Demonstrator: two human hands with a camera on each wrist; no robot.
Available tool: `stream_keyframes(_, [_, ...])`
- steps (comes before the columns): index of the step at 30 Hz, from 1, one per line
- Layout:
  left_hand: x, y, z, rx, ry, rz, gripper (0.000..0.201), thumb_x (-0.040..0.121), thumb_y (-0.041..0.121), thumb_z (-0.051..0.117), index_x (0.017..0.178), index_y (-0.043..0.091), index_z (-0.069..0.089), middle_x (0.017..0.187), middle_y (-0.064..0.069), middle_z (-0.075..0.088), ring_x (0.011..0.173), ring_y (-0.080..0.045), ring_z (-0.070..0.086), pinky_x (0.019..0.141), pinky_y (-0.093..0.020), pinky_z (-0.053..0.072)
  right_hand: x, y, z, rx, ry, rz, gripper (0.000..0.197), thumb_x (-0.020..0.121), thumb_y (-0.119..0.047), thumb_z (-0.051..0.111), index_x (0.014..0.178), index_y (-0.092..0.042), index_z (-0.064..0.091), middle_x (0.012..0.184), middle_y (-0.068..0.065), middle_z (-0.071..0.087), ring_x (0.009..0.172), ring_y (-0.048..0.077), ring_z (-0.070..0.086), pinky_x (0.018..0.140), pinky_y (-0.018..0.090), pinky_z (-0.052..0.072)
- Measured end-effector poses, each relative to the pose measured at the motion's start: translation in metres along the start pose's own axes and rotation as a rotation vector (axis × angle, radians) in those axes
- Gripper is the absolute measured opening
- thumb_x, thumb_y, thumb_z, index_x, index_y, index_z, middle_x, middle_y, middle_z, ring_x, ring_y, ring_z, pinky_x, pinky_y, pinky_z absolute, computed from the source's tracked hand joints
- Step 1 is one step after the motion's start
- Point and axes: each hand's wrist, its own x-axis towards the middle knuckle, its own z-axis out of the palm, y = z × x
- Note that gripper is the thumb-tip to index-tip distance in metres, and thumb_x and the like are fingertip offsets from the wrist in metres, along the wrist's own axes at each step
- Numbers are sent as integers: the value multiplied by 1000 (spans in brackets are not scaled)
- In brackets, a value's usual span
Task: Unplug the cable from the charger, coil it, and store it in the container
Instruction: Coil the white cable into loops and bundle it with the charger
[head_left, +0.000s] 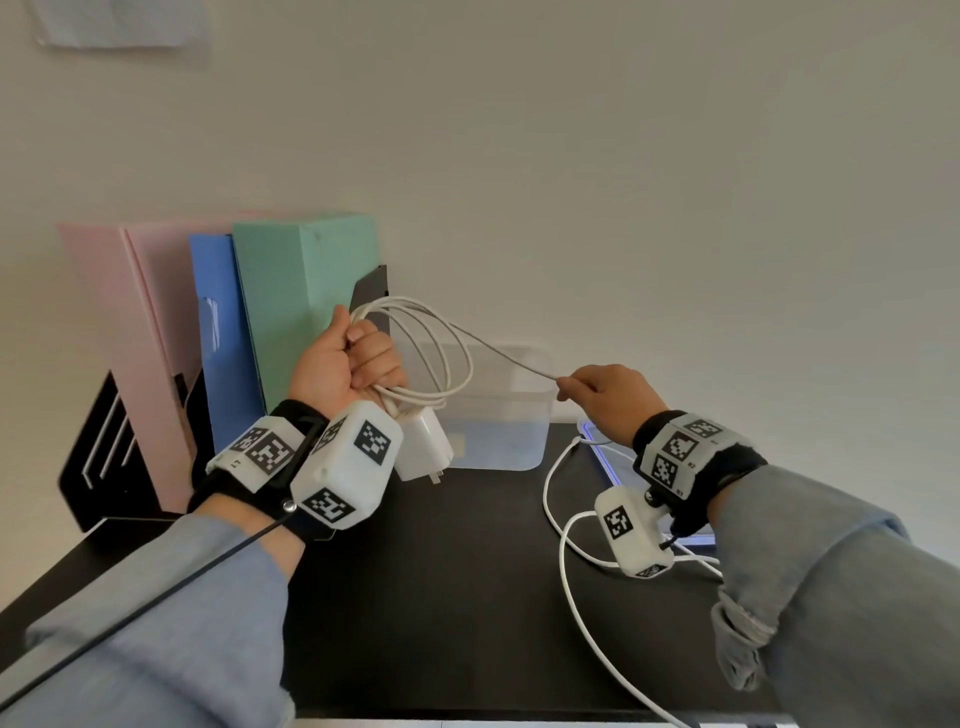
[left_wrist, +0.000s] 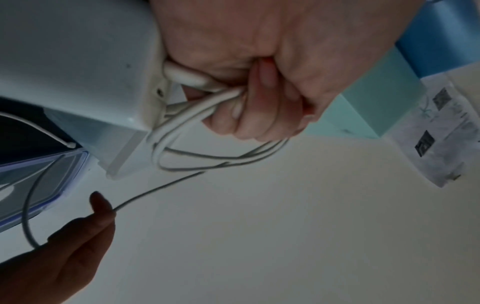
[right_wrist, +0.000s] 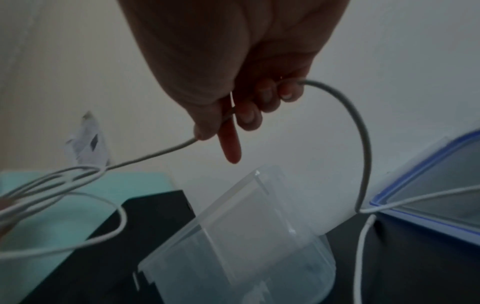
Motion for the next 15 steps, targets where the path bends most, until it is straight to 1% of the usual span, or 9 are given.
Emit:
stream_keyframes(1, [1,0,0,12,33,17,63,94,51,22,43,20,45,35,5,21,40,-6,7,37,-16,27,0,-1,1,-39,-11,-14,36,95,-38,40,93,-16,68,74,4,61,71,21,55,70,33,43])
stream_keyframes(3, [1,3,-3,0,59,34,64,94,51,21,43,21,44,33,5,30,41,-6,7,38,-15,26,0,-2,2,-73,-25,-34,35,97,-36,38,102,-15,65,86,4,63,82,23,55,73,32,43])
stream_keyframes(5, [1,9,-9,-18,60,48,64,94,51,21,43,21,44,33,6,32,40,-5,8,38,-16,26,-1,-1,1,-38,-39,-31,34,97,-36,38,107,-16,64,90,3,63,83,21,53,74,31,42])
stream_keyframes(6, [1,12,-12,-25,54,55,64,95,51,21,43,22,44,33,5,33,40,-5,9,38,-16,27,-1,0,0,-9,-46,-24,34,97,-35,39,108,-16,64,89,3,62,78,19,53,72,30,42])
stream_keyframes(8, [0,18,-18,-70,22,60,61,94,51,23,45,21,45,33,4,35,40,-4,12,38,-16,30,-3,2,-2,27,-57,-3,33,97,-35,40,107,-15,65,79,2,59,67,15,50,63,27,41])
stream_keyframes(9, [-1,20,-18,-87,11,58,60,93,51,24,46,20,45,34,4,36,39,-4,13,39,-16,31,-3,2,-2,29,-57,3,34,97,-35,40,107,-14,65,78,2,59,66,15,49,62,27,40])
stream_keyframes(11, [0,20,-18,-63,51,71,63,94,53,21,44,21,45,33,4,35,32,-5,16,38,-15,29,-3,2,0,24,-32,3,33,97,-32,40,107,-12,64,80,4,60,71,18,51,66,28,40])
stream_keyframes(13, [0,16,-12,-14,108,90,67,95,55,18,42,22,44,32,4,32,26,-5,24,38,-15,27,-3,-1,3,54,33,-2,23,96,-27,41,105,-14,58,69,-1,54,64,17,49,60,28,40])
stream_keyframes(15, [1,11,-8,19,158,106,68,95,55,18,41,22,45,32,5,30,26,-5,26,37,-14,27,-5,-8,4,48,90,-24,12,94,-24,41,99,-18,50,63,-1,50,60,21,50,59,32,43])
